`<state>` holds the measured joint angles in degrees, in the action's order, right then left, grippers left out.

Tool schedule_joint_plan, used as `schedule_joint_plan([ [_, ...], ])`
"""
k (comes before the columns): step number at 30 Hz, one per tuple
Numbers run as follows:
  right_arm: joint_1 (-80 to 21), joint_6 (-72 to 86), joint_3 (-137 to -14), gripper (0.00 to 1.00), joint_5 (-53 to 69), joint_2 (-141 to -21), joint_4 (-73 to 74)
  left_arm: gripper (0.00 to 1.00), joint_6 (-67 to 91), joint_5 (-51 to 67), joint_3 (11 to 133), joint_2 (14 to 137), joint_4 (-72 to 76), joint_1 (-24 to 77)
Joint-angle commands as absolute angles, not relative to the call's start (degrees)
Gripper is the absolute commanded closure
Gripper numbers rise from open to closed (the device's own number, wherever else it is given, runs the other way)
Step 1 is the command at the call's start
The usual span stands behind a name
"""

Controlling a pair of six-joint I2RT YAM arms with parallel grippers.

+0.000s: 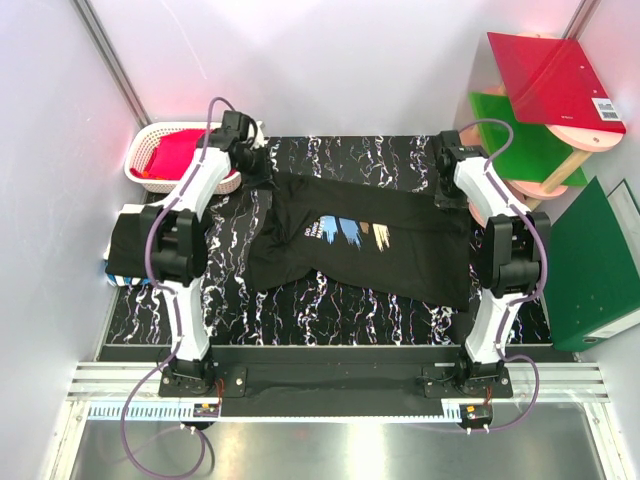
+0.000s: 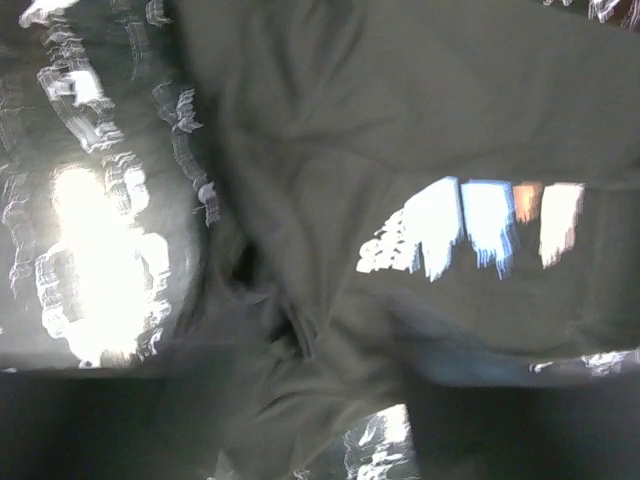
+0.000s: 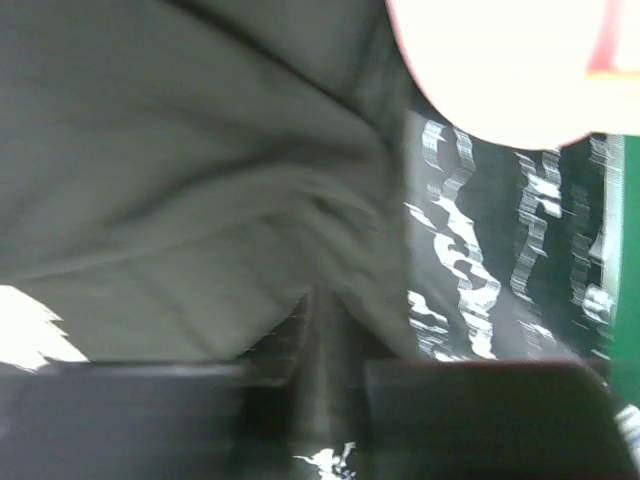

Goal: Fold and stack the t-shirts
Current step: Fold the flattened tshirt in 1/3 of the way

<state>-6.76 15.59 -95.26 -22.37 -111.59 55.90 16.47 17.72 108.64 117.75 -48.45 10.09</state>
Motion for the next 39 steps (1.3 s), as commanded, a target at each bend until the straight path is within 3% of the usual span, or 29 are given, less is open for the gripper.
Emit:
schedule_joint_plan([
  [1, -7.12, 16.26, -99.82, 1.0, -14.16, -113.54, 51.16, 1.0, 21.79, 27.14, 111.97, 124.43, -41.77, 10.63],
  [7, -7.03, 16.7, -108.35, 1.0, -9.76, -127.77, 51.68, 1.0, 27.5, 30.32, 123.04, 137.52, -41.31, 10.55],
  [17, -7.12, 17.05, -120.49, 1.0, -10.98, -139.56, 59.5, 1.0, 33.04, 25.76, 131.65, 144.31, -39.81, 10.37],
  [28, -8.17, 13.45, -142.37, 1.0, -8.62, -152.74, 66.0, 1.0, 32.43, 18.55, 129.64, 145.28, -46.93, 8.44],
  [39, -8.88, 14.06, -145.72, 1.0, -1.93, -151.72, 65.21, 1.0, 31.02, 15.03, 124.37, 141.51, -48.6, 3.78],
])
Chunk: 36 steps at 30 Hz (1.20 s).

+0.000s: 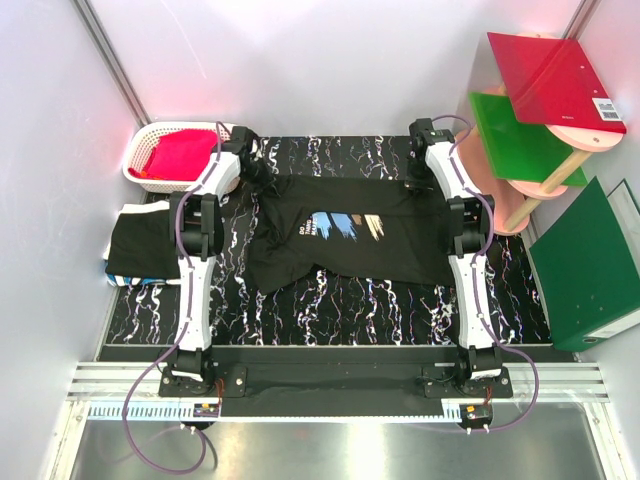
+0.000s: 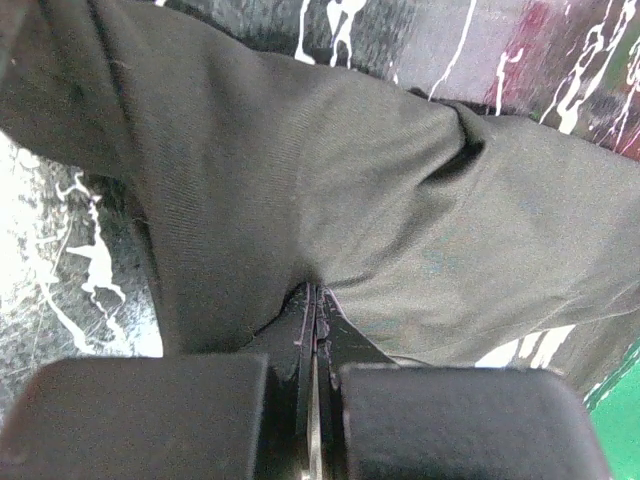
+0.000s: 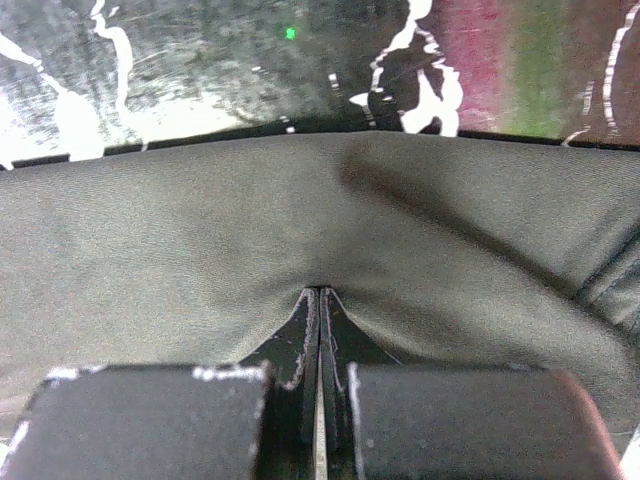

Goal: Fold and stack the t-shirts
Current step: Fold the flattened tshirt in 1/3 of the way, then grap the side of the flattened tshirt closest away from the robot with both arms

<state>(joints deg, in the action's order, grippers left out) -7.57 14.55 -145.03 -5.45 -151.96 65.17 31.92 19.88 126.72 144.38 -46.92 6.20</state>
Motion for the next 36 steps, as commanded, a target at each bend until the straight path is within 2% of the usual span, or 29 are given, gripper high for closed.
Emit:
schedule_joint_plan([
  [1, -8.88, 13.71, -145.55, 1.0, -2.63, -150.57, 65.13, 1.0, 30.94, 15.38, 124.37, 141.07, -48.69, 3.61],
  [3, -8.88, 12.84, -145.28, 0.96, -3.42, -146.02, 65.13, 1.0, 30.41, 16.69, 124.63, 138.7, -47.9, 3.6],
  [4, -8.96, 12.57, -145.11, 0.92, -4.47, -143.99, 65.13, 0.86, 29.63, 17.48, 124.11, 137.39, -47.2, 3.6],
  [5, -8.88, 12.22, -144.24, 0.86, -4.92, -141.96, 65.13, 0.76, 29.36, 19.4, 123.58, 133.81, -44.94, 3.69],
  [6, -8.88, 12.04, -143.62, 0.74, -5.44, -137.42, 65.04, 0.68, 28.92, 20.12, 122.88, 131.42, -43.78, 3.87],
  [7, -8.96, 11.95, -142.66, 0.66, -6.06, -135.02, 65.04, 0.59, 28.13, 21.0, 120.35, 129.05, -42.2, 3.95],
  [8, -8.88, 11.87, -139.86, 0.57, -6.59, -132.48, 64.87, 0.35, 27.95, 22.66, 118.58, 123.89, -39.4, 4.13],
  [9, -8.88, 12.04, -137.75, 0.32, -7.03, -127.06, 64.17, 0.01, 27.69, 23.63, 116.74, 121.32, -38.24, 4.22],
  [11, -8.88, 12.48, -127.95, 0.09, -8.0, -121.06, 62.41, 0.01, 26.9, 27.04, 110.5, 115.18, -36.22, 4.31],
  [12, -8.35, 13.7, -123.97, 0.01, -7.82, -114.85, 60.05, 0.01, 26.89, 27.85, 103.78, 113.14, -35.51, 4.31],
  [14, -6.43, 16.51, -111.01, 0.0, -4.68, -108.84, 57.93, 0.01, 27.86, 31.52, 94.36, 106.04, -30.19, 4.04],
  [16, -0.28, 23.88, -100.95, 0.0, 5.24, -100.22, 53.89, 0.01, 29.61, 33.04, 81.3, 101.54, -26.73, 3.78],
  [17, 3.13, 26.08, -90.72, 0.0, 8.67, -97.41, 52.48, 0.01, 30.05, 33.92, 77.64, 98.03, -24.98, 3.52],
  [18, 5.6, 28.8, -85.83, 0.0, 13.05, -92.42, 49.25, 0.01, 30.58, 34.27, 71.78, 96.52, -24.35, 3.43],
  [20, 9.22, 29.27, -75.82, 0.0, 13.88, -88.44, 48.43, 0.01, 31.02, 36.98, 67.7, 93.62, -23.73, 3.25],
  [25, 14.49, 30.93, -61.65, 0.0, 19.16, -82.18, 50.27, 0.01, 30.94, 40.96, 59.25, 90.18, -24.96, 3.6],
  [32, 17.84, 34.62, -48.97, 0.0, 21.09, -83.23, 48.53, 0.01, 32.34, 36.92, 48.0, 82.19, -26.98, 3.25],
  [36, 18.1, 36.56, -44.3, 0.01, 17.41, -83.32, 46.94, 0.01, 33.48, 32.97, 44.74, 78.58, -27.68, 2.64],
])
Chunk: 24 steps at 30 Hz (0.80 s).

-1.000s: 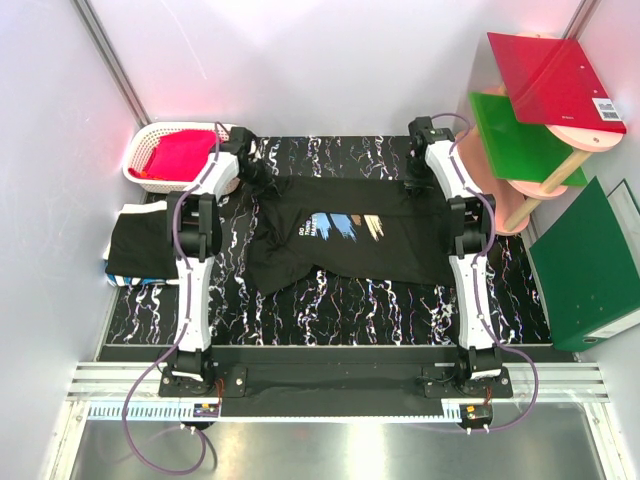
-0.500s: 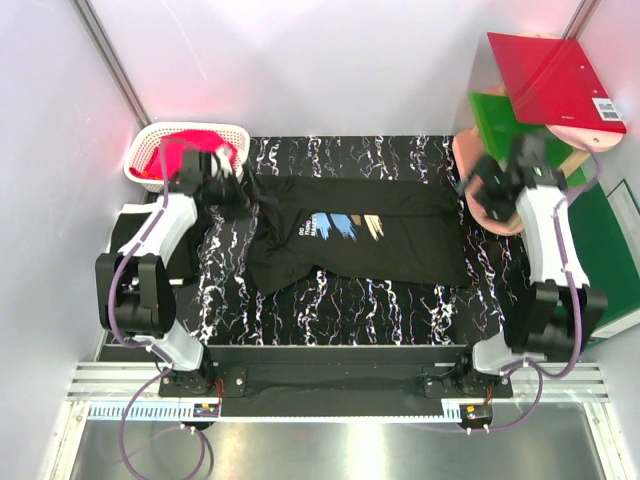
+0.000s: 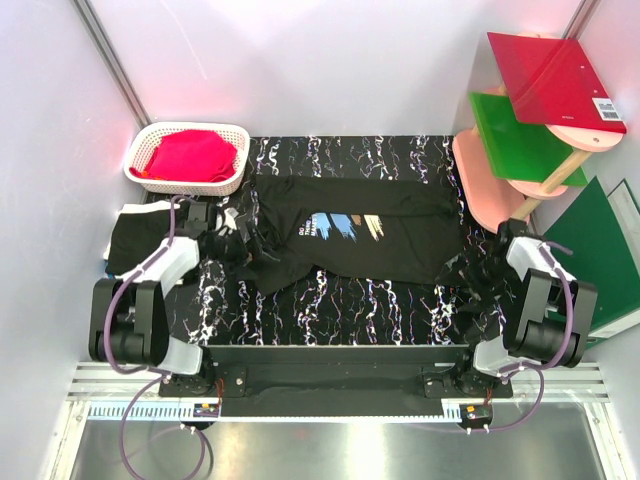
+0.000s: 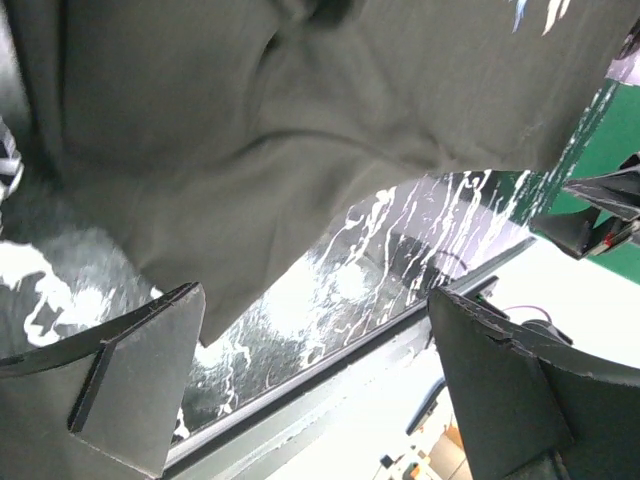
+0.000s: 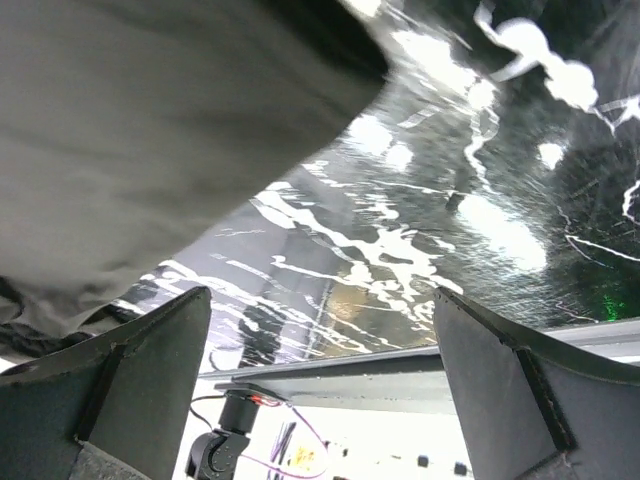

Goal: Fold and stack the t-shirts
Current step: Grap the side of the flattened tshirt closest away from the robot with both arms

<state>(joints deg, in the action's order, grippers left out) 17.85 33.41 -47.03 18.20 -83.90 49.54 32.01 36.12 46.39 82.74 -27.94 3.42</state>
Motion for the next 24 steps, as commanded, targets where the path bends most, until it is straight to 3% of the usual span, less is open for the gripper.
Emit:
schedule_joint_plan([
  [1, 18.19, 37.26, -43.08, 0.01, 16.97, -83.15, 46.67, 0.01, 33.75, 31.48, 44.65, 78.05, -28.21, 2.55],
  [11, 18.37, 48.42, -38.32, 0.06, 14.94, -82.26, 31.74, 0.01, 35.16, 29.1, 42.27, 83.76, -27.42, 2.11],
  [12, 18.28, 48.78, -37.71, 0.11, 15.12, -82.87, 30.25, 0.01, 34.98, 27.7, 42.54, 84.54, -27.94, 2.11],
  [13, 18.37, 48.78, -37.44, 0.28, 14.94, -83.84, 27.62, 0.01, 35.07, 27.16, 42.45, 84.81, -28.3, 2.11],
  [15, 18.28, 48.69, -38.05, 0.48, 14.86, -85.07, 26.02, 0.01, 35.16, 25.24, 42.19, 85.69, -28.3, 2.28],
  [16, 18.28, 48.43, -38.4, 0.66, 14.94, -86.3, 25.23, 0.01, 35.24, 24.62, 42.1, 86.13, -28.21, 2.29],
  [19, 18.28, 47.99, -39.9, 0.94, 15.82, -88.76, 23.65, 0.01, 35.33, 24.17, 42.62, 89.64, -26.72, 2.55],
  [20, 18.28, 48.08, -40.51, 0.96, 16.08, -89.29, 23.29, 0.01, 35.33, 24.69, 42.8, 92.0, -25.41, 3.07],
  [22, 18.28, 47.9, -41.22, 1.0, 17.04, -90.26, 23.03, 0.12, 35.68, 24.87, 44.11, 94.56, -24.53, 3.86],
  [24, 18.28, 47.73, -42.01, 1.0, 17.75, -90.7, 23.03, 0.35, 35.68, 27.68, 45.17, 98.16, -21.37, 5.18],
])
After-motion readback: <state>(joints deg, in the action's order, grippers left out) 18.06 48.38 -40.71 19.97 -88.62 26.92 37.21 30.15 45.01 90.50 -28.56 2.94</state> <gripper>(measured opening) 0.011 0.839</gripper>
